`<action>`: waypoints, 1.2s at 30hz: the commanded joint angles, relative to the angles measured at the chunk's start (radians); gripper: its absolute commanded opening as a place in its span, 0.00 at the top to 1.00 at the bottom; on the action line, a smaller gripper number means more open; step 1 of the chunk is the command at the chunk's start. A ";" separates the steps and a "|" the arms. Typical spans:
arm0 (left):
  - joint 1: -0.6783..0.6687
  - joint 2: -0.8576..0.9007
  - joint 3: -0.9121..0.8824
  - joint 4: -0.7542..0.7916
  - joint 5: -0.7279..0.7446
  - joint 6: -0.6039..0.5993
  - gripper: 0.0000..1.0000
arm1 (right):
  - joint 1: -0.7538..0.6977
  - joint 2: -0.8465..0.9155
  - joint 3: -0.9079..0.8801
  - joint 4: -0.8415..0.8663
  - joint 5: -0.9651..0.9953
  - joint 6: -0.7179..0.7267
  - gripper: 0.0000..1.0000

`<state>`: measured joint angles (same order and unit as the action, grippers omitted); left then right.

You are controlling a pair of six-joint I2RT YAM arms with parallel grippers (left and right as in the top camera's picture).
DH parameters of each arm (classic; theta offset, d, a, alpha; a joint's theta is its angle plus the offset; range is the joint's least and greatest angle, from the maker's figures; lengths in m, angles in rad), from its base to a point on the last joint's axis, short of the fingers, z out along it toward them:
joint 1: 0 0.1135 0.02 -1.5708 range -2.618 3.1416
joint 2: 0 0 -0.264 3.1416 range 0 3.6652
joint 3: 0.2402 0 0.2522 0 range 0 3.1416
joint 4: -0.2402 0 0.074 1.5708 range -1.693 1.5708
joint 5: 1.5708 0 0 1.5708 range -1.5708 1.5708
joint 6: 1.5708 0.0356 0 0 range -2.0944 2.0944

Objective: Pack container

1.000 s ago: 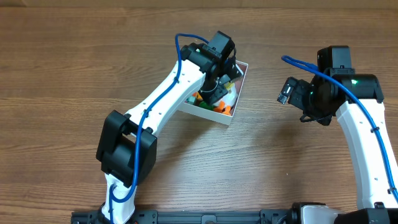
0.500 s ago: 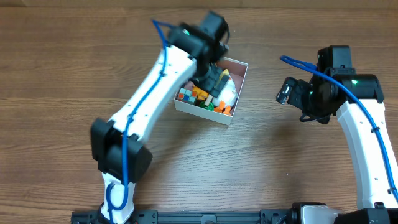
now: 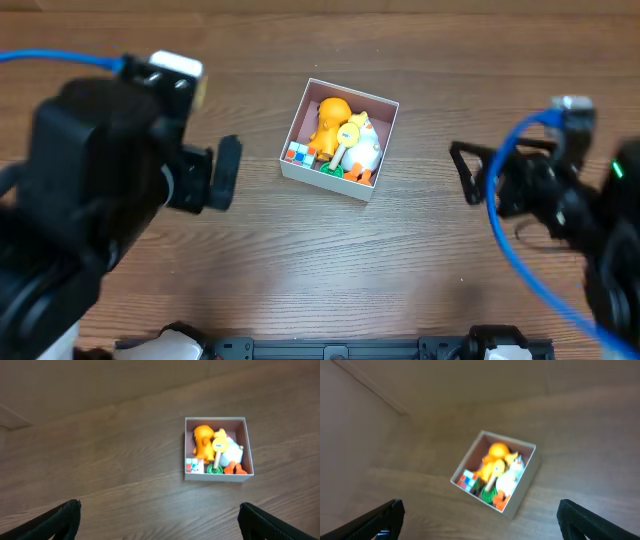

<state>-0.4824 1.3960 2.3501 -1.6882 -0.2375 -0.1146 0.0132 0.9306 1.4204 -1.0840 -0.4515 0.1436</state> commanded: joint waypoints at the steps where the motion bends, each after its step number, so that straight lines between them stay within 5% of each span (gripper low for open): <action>1: 0.005 -0.016 0.002 -0.001 -0.029 -0.020 0.00 | -0.002 -0.066 0.015 -0.006 0.039 -0.014 0.00; 18: 0.005 -0.002 0.002 0.016 -0.027 -0.021 0.00 | -0.002 -0.076 0.011 -0.107 0.041 -0.015 0.00; 23: 0.005 -0.002 0.002 0.016 -0.027 -0.021 0.00 | -0.002 -0.126 -0.020 -0.063 0.231 -0.018 0.00; 29: 0.005 -0.002 0.002 0.016 -0.027 -0.021 0.00 | -0.002 -0.299 -0.243 0.151 0.418 -0.022 0.00; 36: 0.005 -0.002 0.002 0.016 -0.027 -0.021 0.00 | -0.003 -0.584 -0.750 0.270 0.475 -0.020 0.00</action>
<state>-0.4824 1.3907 2.3493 -1.6760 -0.2516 -0.1246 0.0128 0.4374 0.8146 -0.8379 -0.0143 0.1299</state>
